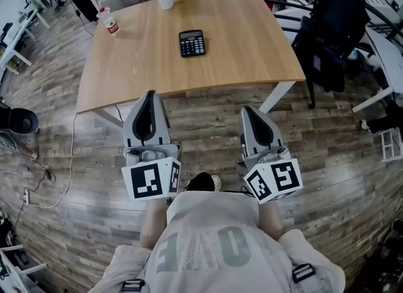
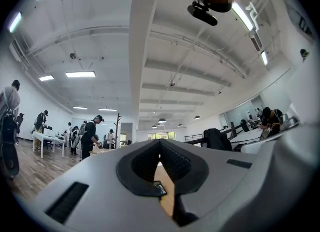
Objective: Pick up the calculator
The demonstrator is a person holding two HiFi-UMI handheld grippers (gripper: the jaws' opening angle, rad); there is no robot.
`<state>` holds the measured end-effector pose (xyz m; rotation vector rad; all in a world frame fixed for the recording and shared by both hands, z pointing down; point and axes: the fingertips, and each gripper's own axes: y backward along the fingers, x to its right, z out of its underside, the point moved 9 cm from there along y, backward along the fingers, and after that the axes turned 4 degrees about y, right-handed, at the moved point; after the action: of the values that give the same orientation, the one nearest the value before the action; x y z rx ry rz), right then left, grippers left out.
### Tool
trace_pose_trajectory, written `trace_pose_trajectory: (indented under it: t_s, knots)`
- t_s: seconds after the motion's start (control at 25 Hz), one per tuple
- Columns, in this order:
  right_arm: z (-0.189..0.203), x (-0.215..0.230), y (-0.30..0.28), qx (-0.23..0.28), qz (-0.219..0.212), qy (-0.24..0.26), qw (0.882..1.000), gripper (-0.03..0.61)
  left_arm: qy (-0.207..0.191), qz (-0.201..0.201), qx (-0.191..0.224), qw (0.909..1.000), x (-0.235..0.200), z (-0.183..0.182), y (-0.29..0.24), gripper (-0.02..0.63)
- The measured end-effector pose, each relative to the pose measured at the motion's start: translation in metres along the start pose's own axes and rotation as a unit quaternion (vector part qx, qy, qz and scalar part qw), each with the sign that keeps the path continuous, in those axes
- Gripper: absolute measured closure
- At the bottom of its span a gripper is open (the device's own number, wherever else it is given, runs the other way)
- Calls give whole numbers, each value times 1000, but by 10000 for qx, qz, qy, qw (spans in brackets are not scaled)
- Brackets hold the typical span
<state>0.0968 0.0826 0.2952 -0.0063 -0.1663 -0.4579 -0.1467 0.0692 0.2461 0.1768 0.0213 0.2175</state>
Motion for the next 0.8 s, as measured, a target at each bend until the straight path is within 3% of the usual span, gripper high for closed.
trace_pose_trajectory:
  t_s: [0.8]
  knots:
    - [9,16,-22,-98,-112,315,9994,560,23,-76,-95,9999,-2,23,-26,617]
